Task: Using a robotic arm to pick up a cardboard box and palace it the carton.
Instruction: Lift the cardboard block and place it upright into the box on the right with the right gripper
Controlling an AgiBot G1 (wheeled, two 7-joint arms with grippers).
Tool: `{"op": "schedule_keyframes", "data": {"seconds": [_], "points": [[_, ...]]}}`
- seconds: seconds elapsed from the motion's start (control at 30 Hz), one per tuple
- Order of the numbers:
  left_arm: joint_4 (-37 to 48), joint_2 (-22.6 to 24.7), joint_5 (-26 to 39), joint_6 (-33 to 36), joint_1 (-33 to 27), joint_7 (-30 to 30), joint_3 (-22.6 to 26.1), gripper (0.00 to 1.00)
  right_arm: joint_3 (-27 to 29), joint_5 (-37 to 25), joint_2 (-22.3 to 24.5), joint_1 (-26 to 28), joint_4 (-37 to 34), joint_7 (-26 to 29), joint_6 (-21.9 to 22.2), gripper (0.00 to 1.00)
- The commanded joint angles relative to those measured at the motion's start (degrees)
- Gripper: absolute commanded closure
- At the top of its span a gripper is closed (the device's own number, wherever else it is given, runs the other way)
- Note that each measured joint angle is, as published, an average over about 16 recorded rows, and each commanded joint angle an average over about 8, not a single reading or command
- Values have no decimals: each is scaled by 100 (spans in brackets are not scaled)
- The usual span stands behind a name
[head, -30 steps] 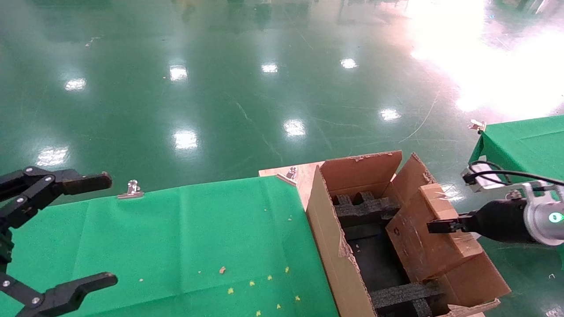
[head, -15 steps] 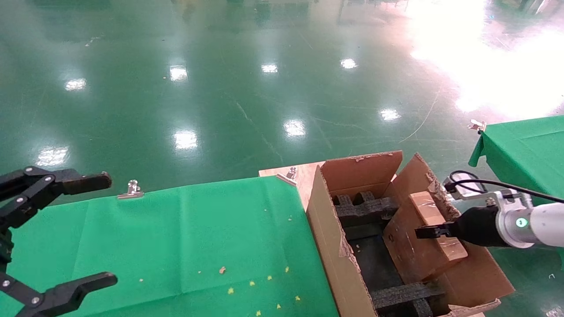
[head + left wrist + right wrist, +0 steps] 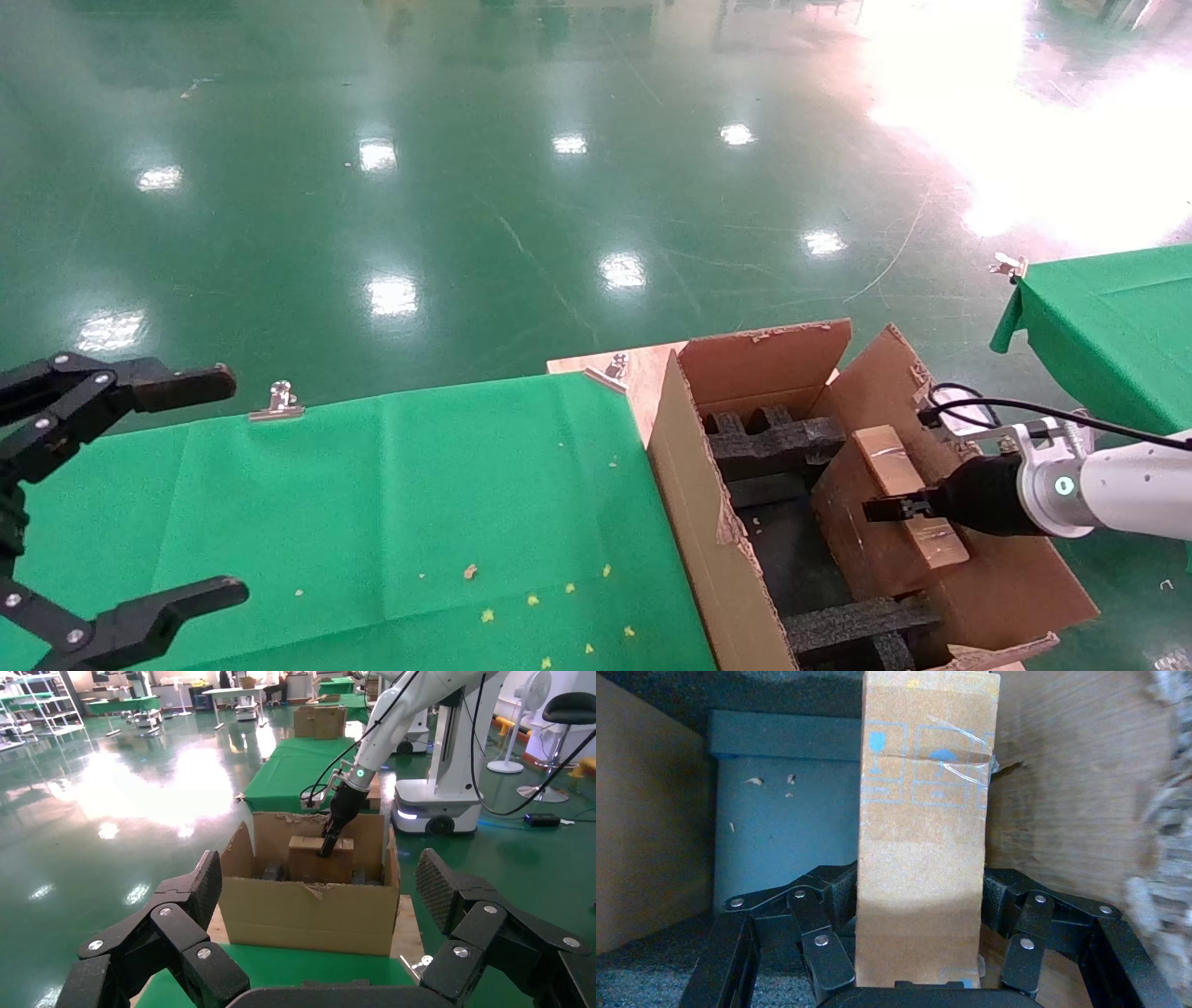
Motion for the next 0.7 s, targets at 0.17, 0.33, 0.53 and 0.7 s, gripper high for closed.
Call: {"op": "schedule_keyframes", "data": {"seconds": [0.17,0.33,0.53,0.7], "points": [[0,-1,-1,-1,0,1,2,0,224,271,-156,-340,-369,-340,-170,95],[1,-1,-2,-3,0,2,2,0,340,399,-241,-481,-543,-505,-309,33],[2,-2,-3,-3,0,2,3,0,351,415,-251,-493,-553,-517,-342,0],[2,-2,-3,-3,0,2,3,0,334,393,-231,-465,-532,-497,-323,0]]}}
